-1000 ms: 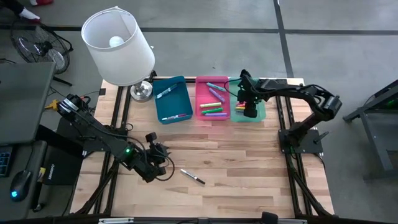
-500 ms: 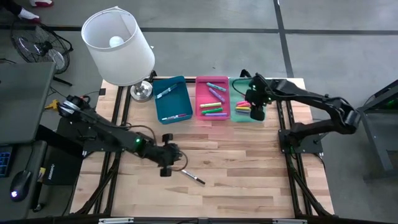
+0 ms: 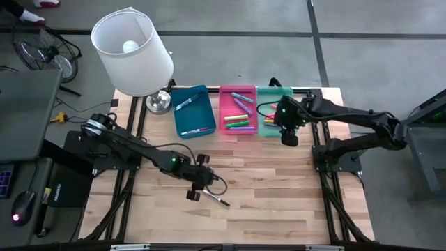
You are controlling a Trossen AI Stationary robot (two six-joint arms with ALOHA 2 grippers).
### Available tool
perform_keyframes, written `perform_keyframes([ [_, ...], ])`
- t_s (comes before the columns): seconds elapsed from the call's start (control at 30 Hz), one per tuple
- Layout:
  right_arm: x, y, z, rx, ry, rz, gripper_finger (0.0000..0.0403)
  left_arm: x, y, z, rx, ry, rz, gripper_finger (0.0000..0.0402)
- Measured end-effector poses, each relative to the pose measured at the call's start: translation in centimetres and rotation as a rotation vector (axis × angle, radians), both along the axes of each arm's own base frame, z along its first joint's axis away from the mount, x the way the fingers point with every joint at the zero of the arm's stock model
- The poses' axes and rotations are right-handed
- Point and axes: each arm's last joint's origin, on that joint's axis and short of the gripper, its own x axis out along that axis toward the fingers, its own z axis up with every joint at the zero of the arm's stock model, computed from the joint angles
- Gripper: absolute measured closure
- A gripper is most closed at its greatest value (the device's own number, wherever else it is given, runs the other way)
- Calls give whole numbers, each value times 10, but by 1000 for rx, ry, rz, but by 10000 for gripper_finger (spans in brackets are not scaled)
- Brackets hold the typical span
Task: Pick & Place Markers
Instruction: Put the black dry erase marker into the dark blue bin
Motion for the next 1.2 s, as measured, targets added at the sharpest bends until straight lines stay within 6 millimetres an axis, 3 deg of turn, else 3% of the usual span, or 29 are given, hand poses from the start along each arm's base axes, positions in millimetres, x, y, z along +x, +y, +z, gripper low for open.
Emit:
perform_keyframes([
  [0.27, 2, 10, -1, 1, 18, 9, 241, 23, -10, -8, -5, 64, -40, 210],
  [0.6, 1, 14, -1, 19, 45, -7, 242, 51, -24, -15, -54, 178, -89, 206],
  [0.97, -3, 18, -3, 40, 87, -21, 242, 58, -47, -37, -14, 264, -125, 206],
  [1.2, 1, 26, -3, 42, 80, 3, 242, 61, -45, -55, 47, 286, -67, 206],
])
